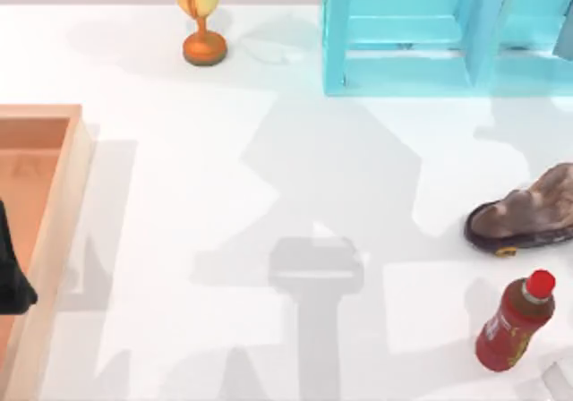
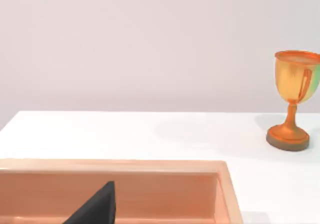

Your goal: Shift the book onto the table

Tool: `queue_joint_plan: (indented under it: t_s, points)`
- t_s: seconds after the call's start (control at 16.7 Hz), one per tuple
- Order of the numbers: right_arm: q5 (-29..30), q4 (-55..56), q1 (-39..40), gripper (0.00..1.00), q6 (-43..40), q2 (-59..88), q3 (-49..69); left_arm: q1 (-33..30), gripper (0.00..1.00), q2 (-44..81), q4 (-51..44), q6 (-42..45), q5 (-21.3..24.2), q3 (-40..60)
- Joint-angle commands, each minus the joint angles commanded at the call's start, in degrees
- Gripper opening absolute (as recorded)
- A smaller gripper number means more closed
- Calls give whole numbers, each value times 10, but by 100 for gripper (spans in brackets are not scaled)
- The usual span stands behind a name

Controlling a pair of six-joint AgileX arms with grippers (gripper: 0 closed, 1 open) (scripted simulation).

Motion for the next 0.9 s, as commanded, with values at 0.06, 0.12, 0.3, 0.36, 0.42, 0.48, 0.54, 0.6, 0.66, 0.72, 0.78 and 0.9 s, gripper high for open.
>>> queue_joint_plan:
  t_s: [0.06,0.12,0.3,0.36,0.42,0.48,0.54,0.6,0.66,0.72,0.78,0.9]
  points:
    - [28,1,30,0,-29,18,5,0,100,0,0,0,0,0]
    - [60,2,66,0,-64,39,9,0,100,0,0,0,0,0]
    - [174,1,211,0,-191,109,21,0,100,0,0,0,0,0]
    - [215,-1,269,0,-238,133,24,0,100,0,0,0,0,0]
    - [258,-3,329,0,-287,157,26,0,100,0,0,0,0,0]
    - [300,-6,391,0,-336,180,27,0,100,0,0,0,0,0]
    - [343,-9,453,0,-386,202,28,0,100,0,0,0,0,0]
    - [384,-13,514,0,-435,221,27,0,100,0,0,0,0,0]
    - [422,-17,571,0,-482,238,27,0,100,0,0,0,0,0]
    - [459,-20,625,0,-527,253,27,0,100,0,0,0,0,0]
    - [492,-23,674,0,-569,264,27,0,100,0,0,0,0,0]
    - [546,-27,755,0,-641,279,27,0,100,0,0,0,0,0]
